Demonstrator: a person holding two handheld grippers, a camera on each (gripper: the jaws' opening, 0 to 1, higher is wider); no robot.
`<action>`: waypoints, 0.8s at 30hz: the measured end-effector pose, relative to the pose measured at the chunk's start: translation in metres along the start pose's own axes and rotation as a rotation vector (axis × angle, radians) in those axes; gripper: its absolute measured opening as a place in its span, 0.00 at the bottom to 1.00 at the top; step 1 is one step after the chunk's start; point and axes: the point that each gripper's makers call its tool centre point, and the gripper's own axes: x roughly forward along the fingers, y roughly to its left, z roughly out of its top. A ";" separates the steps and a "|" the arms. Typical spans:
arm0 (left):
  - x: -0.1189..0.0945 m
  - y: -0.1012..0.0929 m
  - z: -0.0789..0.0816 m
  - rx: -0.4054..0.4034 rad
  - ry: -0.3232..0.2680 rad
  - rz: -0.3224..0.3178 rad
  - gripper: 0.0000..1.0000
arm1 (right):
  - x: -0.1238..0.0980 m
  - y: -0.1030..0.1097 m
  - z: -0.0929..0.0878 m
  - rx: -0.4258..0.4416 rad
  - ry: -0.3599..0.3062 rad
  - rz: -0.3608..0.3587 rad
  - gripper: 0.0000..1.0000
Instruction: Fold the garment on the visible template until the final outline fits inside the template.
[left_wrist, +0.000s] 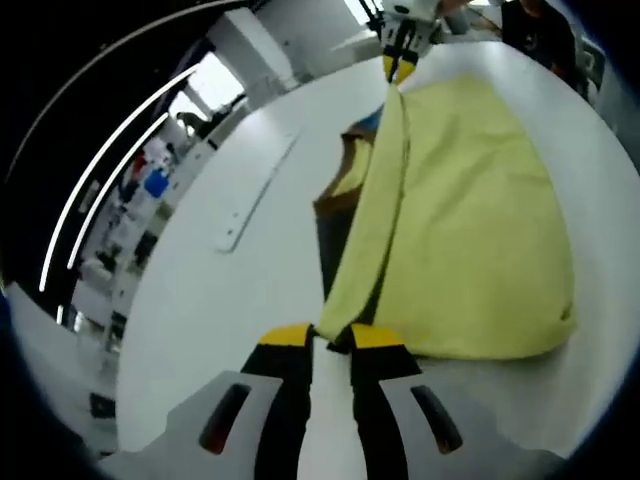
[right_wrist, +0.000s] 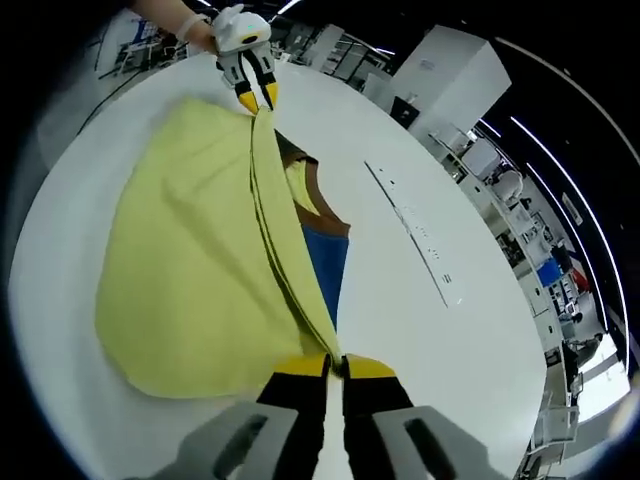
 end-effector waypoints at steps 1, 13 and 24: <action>0.000 0.000 -0.001 -0.010 -0.002 -0.005 0.05 | 0.000 0.000 0.000 0.001 -0.001 0.001 0.00; -0.022 0.016 0.023 -0.354 -0.079 0.071 0.00 | -0.013 -0.023 0.024 0.190 -0.096 -0.047 0.00; 0.001 0.033 0.010 -0.569 -0.041 0.110 0.00 | -0.004 -0.046 0.022 0.400 -0.107 -0.071 0.00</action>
